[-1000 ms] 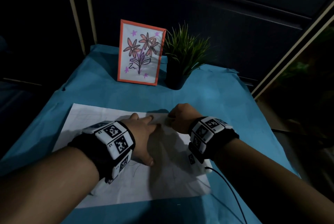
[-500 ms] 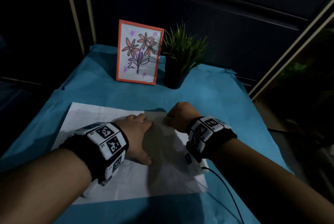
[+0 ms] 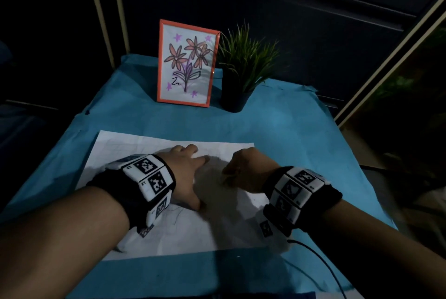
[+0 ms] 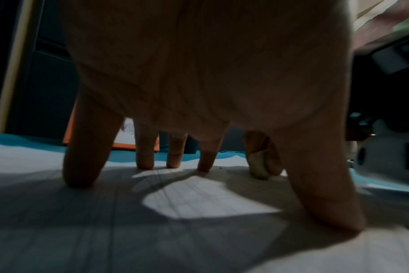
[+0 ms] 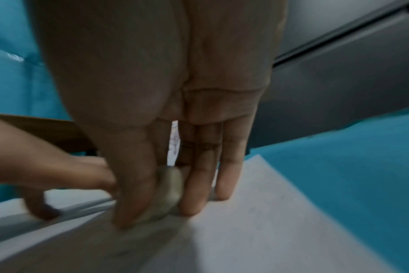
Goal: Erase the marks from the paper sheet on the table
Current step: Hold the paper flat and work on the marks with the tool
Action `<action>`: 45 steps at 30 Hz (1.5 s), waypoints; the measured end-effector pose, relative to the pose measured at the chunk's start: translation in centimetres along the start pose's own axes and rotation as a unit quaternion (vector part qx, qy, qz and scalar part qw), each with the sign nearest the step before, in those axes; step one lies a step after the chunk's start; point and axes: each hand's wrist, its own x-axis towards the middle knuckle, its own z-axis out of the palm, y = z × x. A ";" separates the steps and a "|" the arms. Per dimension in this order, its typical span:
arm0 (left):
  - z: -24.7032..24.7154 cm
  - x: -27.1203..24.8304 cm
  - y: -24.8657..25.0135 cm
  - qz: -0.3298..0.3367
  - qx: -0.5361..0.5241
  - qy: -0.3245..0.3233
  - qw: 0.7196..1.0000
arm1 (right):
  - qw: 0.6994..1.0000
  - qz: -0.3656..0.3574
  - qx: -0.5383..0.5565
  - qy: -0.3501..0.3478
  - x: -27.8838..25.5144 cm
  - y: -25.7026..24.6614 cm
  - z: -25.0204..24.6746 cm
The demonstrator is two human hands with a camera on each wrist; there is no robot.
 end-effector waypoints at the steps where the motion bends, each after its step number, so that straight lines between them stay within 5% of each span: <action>1: 0.0 0.0 -0.1 -0.001 0.002 0.001 1.000 | 1.000 0.010 0.016 0.012 0.2 0.0 -0.2; 5: 0.2 0.1 0.0 -0.006 0.002 0.001 1.000 | 0.997 0.022 0.026 0.063 0.6 -0.2 -0.3; 22: 0.6 0.0 0.4 -0.015 -0.010 -0.025 1.000 | 0.999 -0.041 -0.028 -0.022 -3.1 0.0 1.2; 27: 0.8 0.1 0.3 -0.012 -0.008 -0.024 1.000 | 0.999 -0.031 0.004 0.037 -2.6 -0.2 0.9; 33: 0.9 0.4 0.0 -0.014 -0.011 -0.032 0.999 | 0.998 -0.059 -0.023 -0.030 -4.7 0.4 2.3; 38: 0.9 0.4 0.0 -0.016 -0.013 -0.031 0.999 | 0.999 -0.038 -0.002 0.028 -3.7 0.0 1.4; 45: 0.9 0.2 0.1 -0.020 -0.016 -0.027 0.999 | 0.998 -0.059 -0.015 -0.022 -5.1 -0.1 1.7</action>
